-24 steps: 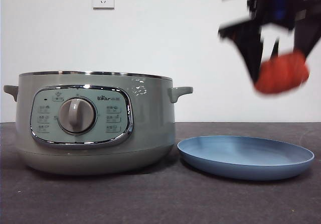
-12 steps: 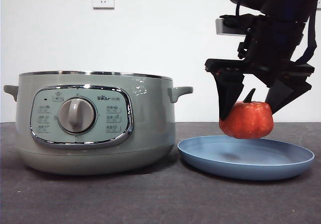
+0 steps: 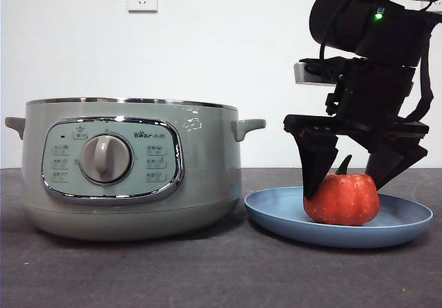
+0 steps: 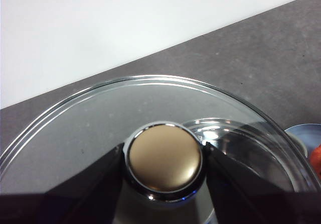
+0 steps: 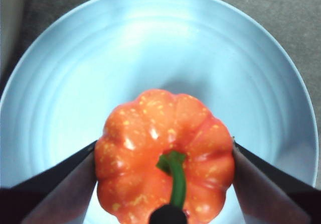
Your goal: Take the pumpkin out from the steamer,put the pumpkin in the blue plate,close the lid
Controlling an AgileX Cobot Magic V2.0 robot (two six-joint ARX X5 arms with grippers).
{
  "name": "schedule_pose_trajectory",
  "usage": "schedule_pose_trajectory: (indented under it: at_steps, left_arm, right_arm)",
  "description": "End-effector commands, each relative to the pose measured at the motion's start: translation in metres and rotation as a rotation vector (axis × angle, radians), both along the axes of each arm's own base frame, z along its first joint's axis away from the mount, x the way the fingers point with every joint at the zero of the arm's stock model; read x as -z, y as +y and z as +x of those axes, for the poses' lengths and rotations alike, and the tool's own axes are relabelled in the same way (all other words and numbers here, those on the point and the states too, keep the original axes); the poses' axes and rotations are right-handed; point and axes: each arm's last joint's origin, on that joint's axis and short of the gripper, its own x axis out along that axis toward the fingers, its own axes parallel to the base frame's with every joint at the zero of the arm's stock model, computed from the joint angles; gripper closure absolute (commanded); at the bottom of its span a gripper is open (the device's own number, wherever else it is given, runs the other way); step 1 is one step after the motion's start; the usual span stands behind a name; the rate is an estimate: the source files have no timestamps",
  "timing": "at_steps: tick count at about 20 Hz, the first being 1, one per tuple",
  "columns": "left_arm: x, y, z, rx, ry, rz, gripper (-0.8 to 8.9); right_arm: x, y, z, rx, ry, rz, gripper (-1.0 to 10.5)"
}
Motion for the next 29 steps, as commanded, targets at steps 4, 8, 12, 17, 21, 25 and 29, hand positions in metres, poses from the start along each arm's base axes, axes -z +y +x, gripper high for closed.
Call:
schedule_pose_trajectory:
  at_steps: [4,8,12,17,21,25,29]
  left_arm:
    - [-0.008,0.001,-0.003,0.000,-0.044,-0.016,8.26]
    - [-0.008,0.001,-0.003,-0.004,-0.038,-0.038,8.26]
    - [-0.001,-0.004,0.005,0.025,-0.017,-0.067,8.26]
    - [0.028,-0.022,0.029,0.063,0.051,-0.088,8.26]
    - [0.057,-0.036,0.045,0.075,0.076,-0.098,8.26]
    - [0.078,-0.048,0.058,0.095,0.108,-0.084,8.26]
    - [0.097,-0.060,0.077,0.122,0.162,-0.084,8.26]
  right_arm:
    - [0.006,0.000,-0.001,-0.004,0.031,-0.017,4.1]
    - [-0.007,-0.002,-0.005,-0.002,-0.009,0.007,4.1]
    - [-0.047,-0.009,-0.018,-0.003,-0.139,0.076,4.1]
    - [-0.102,-0.026,-0.049,-0.001,-0.336,0.182,4.1]
    - [-0.132,-0.040,-0.073,0.001,-0.456,0.244,4.1]
    - [-0.147,-0.049,-0.090,0.004,-0.524,0.279,4.1]
    - [-0.152,-0.052,-0.095,0.004,-0.546,0.291,4.1]
